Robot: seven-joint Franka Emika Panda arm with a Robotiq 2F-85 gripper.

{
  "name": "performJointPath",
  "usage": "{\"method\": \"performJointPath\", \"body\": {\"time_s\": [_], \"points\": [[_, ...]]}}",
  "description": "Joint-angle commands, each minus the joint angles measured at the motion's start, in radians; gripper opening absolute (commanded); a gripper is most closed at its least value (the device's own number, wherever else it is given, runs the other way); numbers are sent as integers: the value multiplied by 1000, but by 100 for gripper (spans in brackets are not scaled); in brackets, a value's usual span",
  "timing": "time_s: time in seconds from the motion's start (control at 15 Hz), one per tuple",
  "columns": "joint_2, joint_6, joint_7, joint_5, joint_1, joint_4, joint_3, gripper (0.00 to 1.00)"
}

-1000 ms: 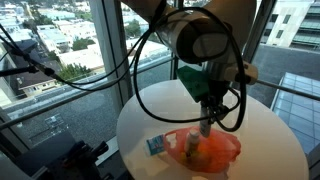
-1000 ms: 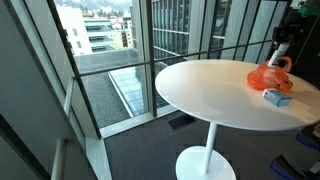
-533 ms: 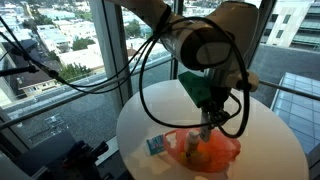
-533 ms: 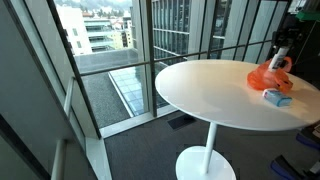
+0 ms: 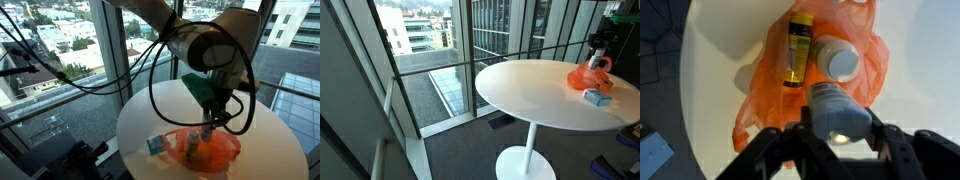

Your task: Pick up the white bottle from the table and put it in the plastic bag

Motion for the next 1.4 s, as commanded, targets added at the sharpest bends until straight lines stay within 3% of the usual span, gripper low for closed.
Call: {"method": "performJointPath", "body": {"time_s": [0.0, 0.67, 1.27, 1.33], "points": [[56, -48, 27, 6, -4, 78, 12, 27], [174, -103, 30, 4, -6, 170, 36, 27], [181, -102, 23, -2, -3, 163, 37, 27], [179, -100, 22, -2, -3, 160, 37, 50]]}}
